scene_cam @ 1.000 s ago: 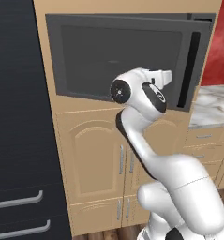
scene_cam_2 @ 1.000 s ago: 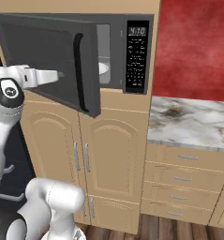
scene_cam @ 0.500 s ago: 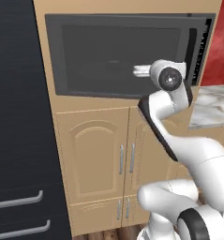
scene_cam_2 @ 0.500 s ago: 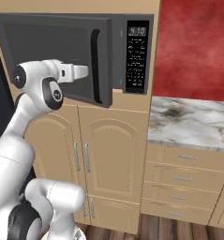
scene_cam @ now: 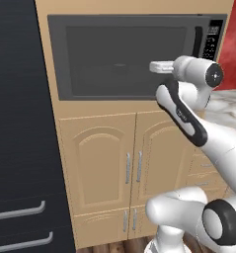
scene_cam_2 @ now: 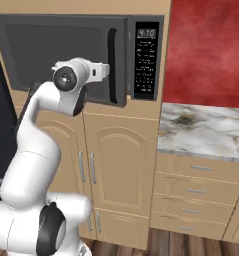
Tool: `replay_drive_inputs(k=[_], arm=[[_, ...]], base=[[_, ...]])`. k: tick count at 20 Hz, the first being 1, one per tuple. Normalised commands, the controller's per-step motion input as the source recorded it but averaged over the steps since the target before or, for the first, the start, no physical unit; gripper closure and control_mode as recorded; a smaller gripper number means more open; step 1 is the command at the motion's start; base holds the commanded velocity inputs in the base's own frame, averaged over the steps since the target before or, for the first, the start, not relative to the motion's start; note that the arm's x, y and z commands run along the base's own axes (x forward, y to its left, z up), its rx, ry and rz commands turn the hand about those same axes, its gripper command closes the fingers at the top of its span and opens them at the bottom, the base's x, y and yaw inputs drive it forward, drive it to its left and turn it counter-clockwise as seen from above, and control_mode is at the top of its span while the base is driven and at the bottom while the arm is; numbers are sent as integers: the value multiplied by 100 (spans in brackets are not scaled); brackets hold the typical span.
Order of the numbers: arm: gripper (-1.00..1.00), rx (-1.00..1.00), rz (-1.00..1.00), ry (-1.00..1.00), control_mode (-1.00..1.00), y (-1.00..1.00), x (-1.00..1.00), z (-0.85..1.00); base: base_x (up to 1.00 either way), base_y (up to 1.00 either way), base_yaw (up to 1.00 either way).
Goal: Pick the mug from the counter and place it inside the microwave. Then close the microwave.
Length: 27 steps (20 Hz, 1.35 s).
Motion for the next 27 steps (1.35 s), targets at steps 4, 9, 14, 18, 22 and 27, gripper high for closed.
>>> replay_drive_inputs(k=[4, 9, 14, 18, 22, 27], arm=[[-100, 2, 22, 4, -100, -1, 19, 35], [-100, 0, 15, 5, -100, 0, 44, 6], [-100, 0, 4, 1, -100, 0, 40, 0], [-100, 0, 0, 1, -100, 0, 26, 0], [-100, 0, 0, 3, -100, 0, 5, 1], [-100, 0, 0, 0, -100, 0, 0, 0]], base=[[0, 0, 0], [0, 0, 0], [0, 0, 0], [0, 0, 0], [0, 0, 0], [0, 0, 0]])
